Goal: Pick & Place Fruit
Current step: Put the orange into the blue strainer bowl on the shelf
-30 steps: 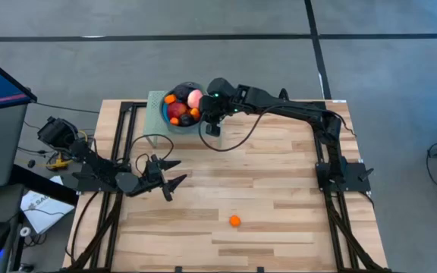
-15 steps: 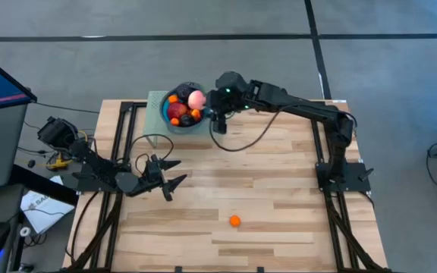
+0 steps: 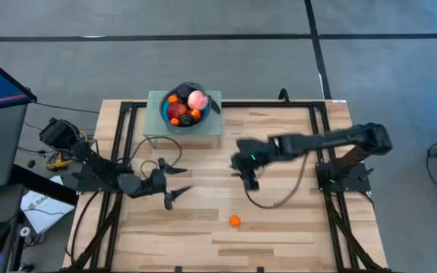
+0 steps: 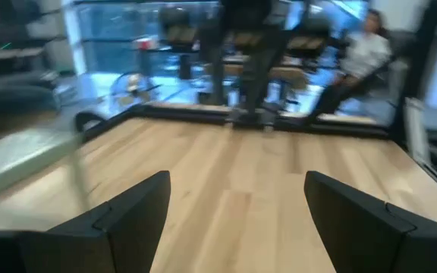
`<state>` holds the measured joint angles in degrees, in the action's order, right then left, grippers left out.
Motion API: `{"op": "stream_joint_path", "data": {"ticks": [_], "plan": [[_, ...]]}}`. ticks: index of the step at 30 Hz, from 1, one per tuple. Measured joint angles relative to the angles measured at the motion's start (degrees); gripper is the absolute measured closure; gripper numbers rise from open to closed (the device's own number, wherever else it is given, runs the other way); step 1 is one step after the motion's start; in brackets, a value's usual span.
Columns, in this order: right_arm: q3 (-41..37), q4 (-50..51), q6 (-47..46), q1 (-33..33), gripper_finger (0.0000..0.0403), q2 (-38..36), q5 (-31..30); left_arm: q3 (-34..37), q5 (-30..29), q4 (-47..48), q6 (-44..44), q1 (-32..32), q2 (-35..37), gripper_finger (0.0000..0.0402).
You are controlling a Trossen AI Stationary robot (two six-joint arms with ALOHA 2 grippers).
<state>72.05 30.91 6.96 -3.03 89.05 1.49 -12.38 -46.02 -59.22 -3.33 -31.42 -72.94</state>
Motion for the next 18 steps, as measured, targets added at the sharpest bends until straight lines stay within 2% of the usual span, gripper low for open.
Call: {"op": "stream_joint_path", "data": {"ticks": [4,9,14,18], "plan": [[-15.88,-13.5,-12.07,-5.71,0.0293,-6.48,-6.36,-6.11,7.25,0.27,4.45,0.95,-7.16,0.0101],[-31.91,-29.61,-25.97,-11.7,0.0306,-11.39,-16.23,-14.71,22.25,0.49,1.57,5.25,-18.85,0.0101],[-43.49,-44.28,-35.51,-16.36,0.0307,-10.86,-27.0,-22.82,34.53,0.6,2.14,7.75,-29.75,0.0101],[-48.58,-54.62,-39.7,-18.35,0.0307,-7.13,-30.23,-29.93,39.97,0.87,3.3,8.67,-36.94,0.0101]]}}
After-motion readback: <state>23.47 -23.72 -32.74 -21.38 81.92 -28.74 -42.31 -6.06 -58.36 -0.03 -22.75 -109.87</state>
